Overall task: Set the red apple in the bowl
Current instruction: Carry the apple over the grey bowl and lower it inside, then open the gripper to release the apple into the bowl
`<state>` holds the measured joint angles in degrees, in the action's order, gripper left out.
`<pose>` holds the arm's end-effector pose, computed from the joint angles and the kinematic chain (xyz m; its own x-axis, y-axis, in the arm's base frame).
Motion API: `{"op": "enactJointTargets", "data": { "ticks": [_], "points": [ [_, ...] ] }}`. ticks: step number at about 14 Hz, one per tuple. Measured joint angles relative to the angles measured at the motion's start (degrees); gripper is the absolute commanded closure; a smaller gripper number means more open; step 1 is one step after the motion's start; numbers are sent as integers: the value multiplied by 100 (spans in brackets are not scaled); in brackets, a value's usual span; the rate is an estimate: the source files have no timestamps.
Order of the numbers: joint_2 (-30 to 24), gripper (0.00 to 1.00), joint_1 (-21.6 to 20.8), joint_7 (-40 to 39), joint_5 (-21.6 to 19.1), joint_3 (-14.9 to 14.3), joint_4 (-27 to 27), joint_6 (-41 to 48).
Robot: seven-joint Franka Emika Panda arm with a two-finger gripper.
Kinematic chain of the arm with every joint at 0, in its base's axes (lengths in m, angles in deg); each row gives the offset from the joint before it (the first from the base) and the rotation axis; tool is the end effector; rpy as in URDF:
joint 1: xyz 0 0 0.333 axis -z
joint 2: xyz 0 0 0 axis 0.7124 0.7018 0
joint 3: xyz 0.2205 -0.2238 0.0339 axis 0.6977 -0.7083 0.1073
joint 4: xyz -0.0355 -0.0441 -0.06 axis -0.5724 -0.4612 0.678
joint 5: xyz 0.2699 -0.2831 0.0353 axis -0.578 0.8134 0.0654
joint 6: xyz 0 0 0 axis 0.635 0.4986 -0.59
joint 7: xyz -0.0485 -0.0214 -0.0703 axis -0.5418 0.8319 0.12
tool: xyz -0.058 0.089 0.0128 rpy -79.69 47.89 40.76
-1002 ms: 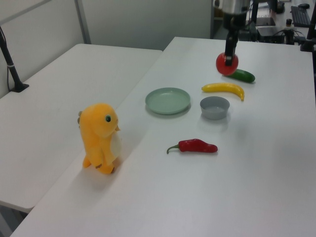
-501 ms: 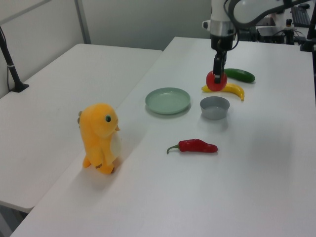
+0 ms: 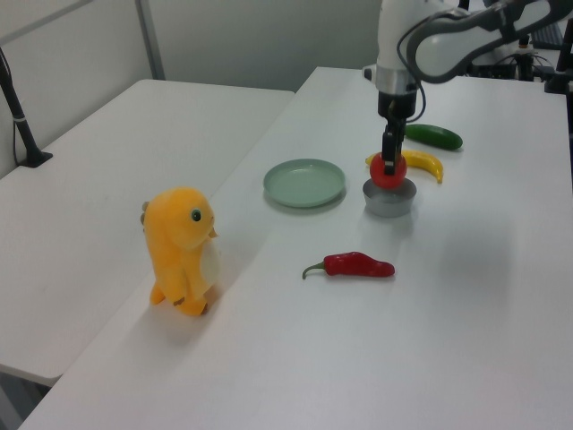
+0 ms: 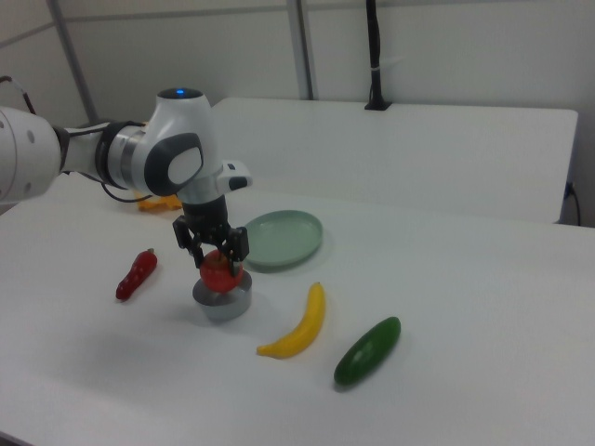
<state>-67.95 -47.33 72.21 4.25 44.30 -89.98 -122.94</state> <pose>0.6274 0.0363 0.3905 0.9904 0.1381 -0.0018 0.1379 -0.9896 -0.0416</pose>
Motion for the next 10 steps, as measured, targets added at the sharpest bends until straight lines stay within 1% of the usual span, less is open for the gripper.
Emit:
{"op": "enactJointTargets", "data": {
  "ticks": [5, 7, 8, 10],
  "points": [
    [116, 90, -68, -9, 51, 1, -313, -463],
    [130, 87, -97, -10, 60, 4, -424, -657],
    [143, 81, -111, -10, 61, 4, -459, -698],
    [147, 61, -126, -10, 66, 4, -488, -738]
  ]
}}
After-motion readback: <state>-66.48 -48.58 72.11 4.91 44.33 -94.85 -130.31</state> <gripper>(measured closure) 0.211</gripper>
